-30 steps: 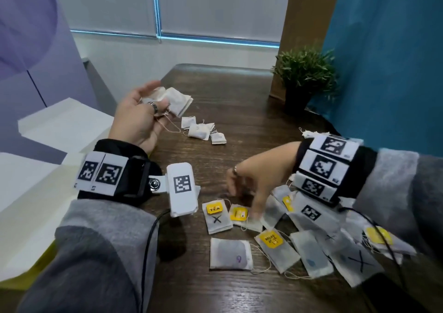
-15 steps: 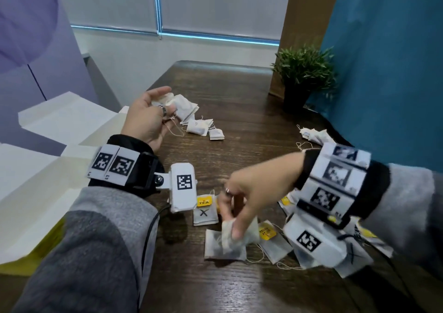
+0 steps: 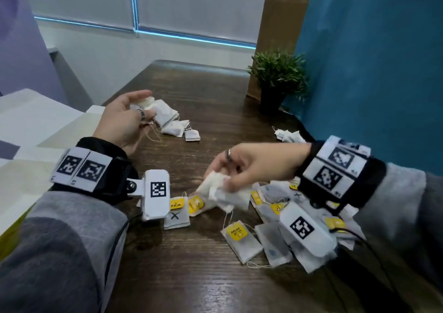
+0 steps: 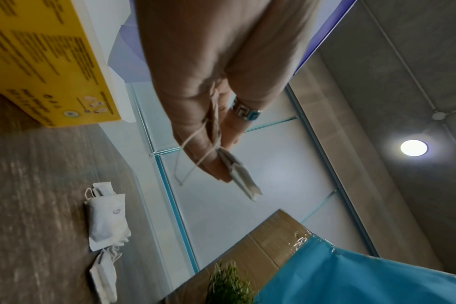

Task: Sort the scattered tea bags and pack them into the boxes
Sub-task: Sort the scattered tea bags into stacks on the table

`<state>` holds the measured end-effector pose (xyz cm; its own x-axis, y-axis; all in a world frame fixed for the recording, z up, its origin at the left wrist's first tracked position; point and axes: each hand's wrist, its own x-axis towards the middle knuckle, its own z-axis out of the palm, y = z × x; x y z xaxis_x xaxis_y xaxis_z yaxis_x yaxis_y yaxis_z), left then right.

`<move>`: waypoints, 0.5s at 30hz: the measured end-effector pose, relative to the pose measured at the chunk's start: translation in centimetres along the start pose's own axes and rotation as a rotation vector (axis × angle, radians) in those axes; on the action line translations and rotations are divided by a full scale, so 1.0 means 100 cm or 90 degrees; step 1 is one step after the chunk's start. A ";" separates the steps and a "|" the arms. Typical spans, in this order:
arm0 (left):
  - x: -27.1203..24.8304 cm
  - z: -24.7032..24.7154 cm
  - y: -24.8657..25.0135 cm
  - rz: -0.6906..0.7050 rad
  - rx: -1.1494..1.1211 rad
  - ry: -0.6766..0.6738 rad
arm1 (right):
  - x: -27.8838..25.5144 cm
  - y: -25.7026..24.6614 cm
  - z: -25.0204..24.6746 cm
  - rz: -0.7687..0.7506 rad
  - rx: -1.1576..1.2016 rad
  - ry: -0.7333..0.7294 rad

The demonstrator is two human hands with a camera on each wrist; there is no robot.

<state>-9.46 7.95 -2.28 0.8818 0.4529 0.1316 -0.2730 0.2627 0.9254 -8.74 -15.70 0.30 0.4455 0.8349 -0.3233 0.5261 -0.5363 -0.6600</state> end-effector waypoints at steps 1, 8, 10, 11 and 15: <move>0.000 0.001 -0.001 -0.001 0.004 -0.006 | -0.003 0.005 -0.012 0.003 0.007 0.035; -0.003 0.008 -0.009 -0.008 0.046 -0.037 | -0.018 0.055 -0.069 0.169 0.074 0.185; -0.003 0.010 -0.012 -0.010 0.053 -0.044 | -0.019 0.065 -0.074 0.224 0.064 0.178; -0.003 0.010 -0.013 -0.011 0.054 -0.050 | -0.019 0.068 -0.076 0.243 0.058 0.175; -0.003 0.014 -0.018 -0.017 0.078 -0.071 | -0.013 0.080 -0.077 0.295 0.060 0.194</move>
<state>-8.71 6.17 -3.52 0.9275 0.3474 0.1383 -0.2055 0.1645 0.9647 0.42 -22.07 0.64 0.8114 0.4338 -0.3916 0.1654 -0.8132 -0.5580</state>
